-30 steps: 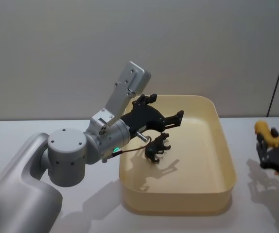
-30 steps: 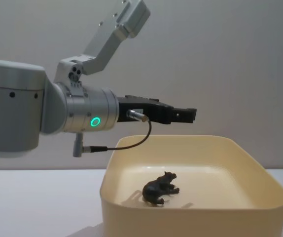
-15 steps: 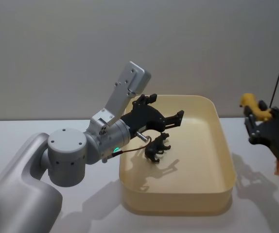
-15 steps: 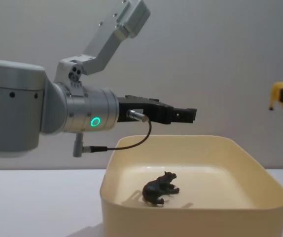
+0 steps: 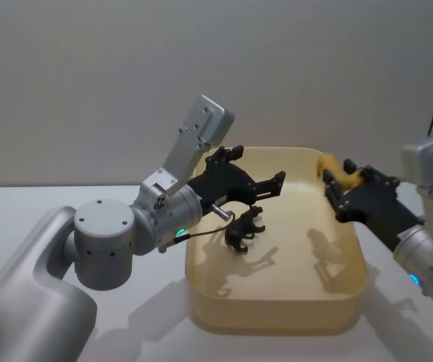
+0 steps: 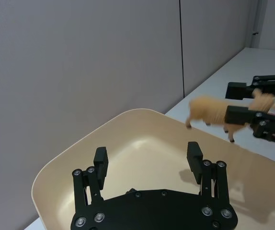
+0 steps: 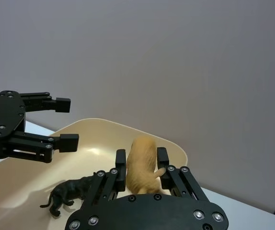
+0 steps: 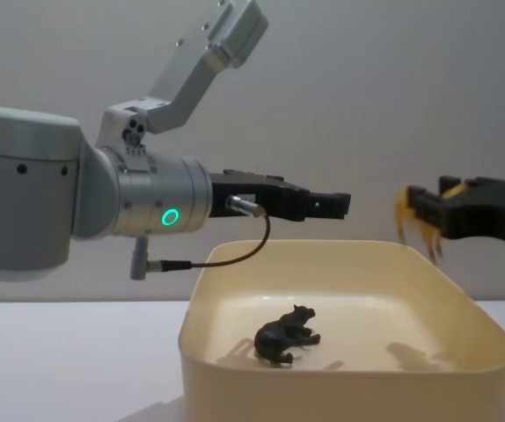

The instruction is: Pick up the toy alternately with two hands and place it into the central storage box.

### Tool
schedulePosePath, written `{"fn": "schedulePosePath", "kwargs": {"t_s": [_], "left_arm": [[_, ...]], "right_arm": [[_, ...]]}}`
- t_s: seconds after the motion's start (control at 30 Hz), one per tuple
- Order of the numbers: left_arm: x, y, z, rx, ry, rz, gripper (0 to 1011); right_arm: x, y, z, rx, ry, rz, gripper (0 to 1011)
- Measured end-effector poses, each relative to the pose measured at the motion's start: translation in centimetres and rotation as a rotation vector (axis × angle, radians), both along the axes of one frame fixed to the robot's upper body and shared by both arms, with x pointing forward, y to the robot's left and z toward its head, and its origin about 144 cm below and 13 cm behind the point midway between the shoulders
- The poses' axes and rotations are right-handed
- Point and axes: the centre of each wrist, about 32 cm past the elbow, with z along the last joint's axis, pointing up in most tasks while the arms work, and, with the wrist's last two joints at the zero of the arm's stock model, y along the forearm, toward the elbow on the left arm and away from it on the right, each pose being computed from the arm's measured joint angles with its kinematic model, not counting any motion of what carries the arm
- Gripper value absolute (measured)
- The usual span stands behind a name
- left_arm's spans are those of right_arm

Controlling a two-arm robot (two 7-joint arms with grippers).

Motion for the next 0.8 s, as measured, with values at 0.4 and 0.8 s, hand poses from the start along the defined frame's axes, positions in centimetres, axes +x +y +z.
{"fn": "schedulePosePath", "kwargs": {"t_s": [0.4, 0.8], "left_arm": [[0.0, 0.0, 0.0, 0.000, 0.000, 0.000, 1001], [0.0, 0.0, 0.0, 0.000, 0.000, 0.000, 1001]], "right_arm": [[1.1, 0.9, -0.1, -0.010, 0.027, 0.037, 713], [-0.8, -2.5, 0.7, 0.022, 0.013, -0.041, 1001]]}}
